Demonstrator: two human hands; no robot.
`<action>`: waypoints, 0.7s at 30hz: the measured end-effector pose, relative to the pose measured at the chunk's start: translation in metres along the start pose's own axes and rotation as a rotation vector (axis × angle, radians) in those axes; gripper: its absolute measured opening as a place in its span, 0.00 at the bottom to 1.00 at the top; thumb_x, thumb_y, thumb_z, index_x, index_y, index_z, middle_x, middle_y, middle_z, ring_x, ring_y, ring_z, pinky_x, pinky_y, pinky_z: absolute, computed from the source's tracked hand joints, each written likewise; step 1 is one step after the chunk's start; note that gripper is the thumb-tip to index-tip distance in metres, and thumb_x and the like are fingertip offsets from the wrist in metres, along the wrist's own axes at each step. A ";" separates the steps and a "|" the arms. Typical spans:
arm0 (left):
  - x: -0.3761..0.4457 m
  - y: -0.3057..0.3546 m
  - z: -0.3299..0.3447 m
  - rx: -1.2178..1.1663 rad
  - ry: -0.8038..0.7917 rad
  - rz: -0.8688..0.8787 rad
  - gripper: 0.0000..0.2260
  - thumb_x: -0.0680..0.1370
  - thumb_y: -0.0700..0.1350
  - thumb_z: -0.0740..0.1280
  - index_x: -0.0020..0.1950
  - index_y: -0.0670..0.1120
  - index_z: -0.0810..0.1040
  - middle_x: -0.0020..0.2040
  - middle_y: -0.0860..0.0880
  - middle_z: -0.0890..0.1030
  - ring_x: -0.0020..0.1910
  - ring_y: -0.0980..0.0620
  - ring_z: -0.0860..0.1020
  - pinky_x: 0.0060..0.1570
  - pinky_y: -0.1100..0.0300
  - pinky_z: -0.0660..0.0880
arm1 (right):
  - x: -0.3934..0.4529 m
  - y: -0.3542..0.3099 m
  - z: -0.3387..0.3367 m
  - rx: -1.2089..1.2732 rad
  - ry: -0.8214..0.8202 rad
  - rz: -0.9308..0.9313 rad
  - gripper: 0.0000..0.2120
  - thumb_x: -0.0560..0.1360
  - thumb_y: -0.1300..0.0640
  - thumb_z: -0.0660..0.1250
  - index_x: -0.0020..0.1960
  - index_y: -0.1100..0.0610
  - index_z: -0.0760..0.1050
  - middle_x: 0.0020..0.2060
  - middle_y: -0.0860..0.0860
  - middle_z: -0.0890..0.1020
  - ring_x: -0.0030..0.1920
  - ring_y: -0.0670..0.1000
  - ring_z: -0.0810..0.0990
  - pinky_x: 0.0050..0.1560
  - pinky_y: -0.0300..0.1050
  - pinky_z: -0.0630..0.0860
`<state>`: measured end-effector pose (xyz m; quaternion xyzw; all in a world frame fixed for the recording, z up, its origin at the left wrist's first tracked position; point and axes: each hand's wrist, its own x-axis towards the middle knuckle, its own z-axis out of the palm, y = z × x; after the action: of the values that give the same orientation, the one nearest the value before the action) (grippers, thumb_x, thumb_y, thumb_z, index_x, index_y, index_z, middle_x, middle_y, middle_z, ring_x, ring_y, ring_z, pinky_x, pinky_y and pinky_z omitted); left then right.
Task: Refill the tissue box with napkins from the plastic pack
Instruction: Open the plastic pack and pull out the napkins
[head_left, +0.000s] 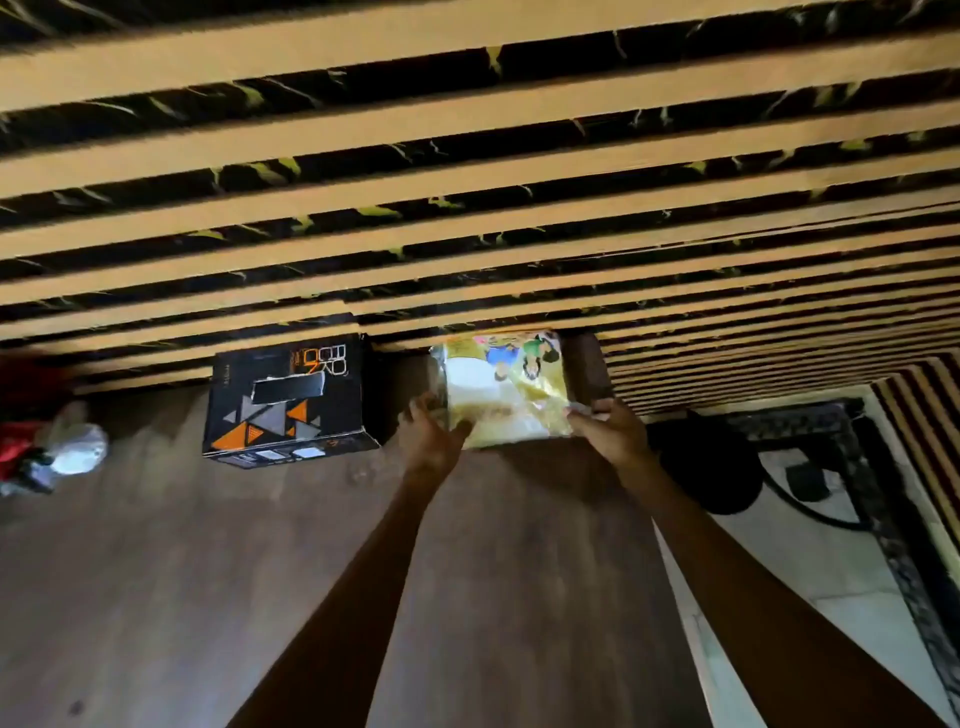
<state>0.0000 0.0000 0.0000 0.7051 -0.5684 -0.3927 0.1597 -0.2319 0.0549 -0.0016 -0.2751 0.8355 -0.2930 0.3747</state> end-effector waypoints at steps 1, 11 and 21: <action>0.008 -0.002 0.004 -0.004 0.011 -0.025 0.31 0.70 0.53 0.74 0.68 0.41 0.69 0.64 0.43 0.74 0.65 0.42 0.70 0.62 0.48 0.71 | 0.007 -0.004 0.002 0.065 -0.070 0.042 0.20 0.67 0.48 0.76 0.54 0.56 0.79 0.50 0.56 0.84 0.49 0.56 0.82 0.41 0.44 0.77; -0.047 -0.003 -0.012 -0.489 -0.139 -0.124 0.02 0.74 0.37 0.71 0.43 0.43 0.81 0.43 0.44 0.83 0.39 0.52 0.81 0.34 0.67 0.77 | -0.031 0.017 0.006 0.161 -0.214 0.008 0.21 0.70 0.52 0.74 0.59 0.62 0.77 0.52 0.57 0.84 0.45 0.50 0.82 0.38 0.40 0.77; -0.224 -0.108 -0.033 -0.462 -0.164 -0.229 0.11 0.71 0.41 0.76 0.49 0.40 0.80 0.42 0.46 0.83 0.39 0.54 0.79 0.38 0.60 0.77 | -0.204 0.110 -0.013 0.103 -0.217 0.005 0.19 0.73 0.62 0.71 0.62 0.67 0.75 0.53 0.62 0.82 0.48 0.55 0.81 0.34 0.27 0.76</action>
<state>0.0872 0.2330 0.0318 0.6755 -0.3915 -0.5832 0.2245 -0.1521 0.2714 0.0241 -0.2834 0.7746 -0.3031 0.4773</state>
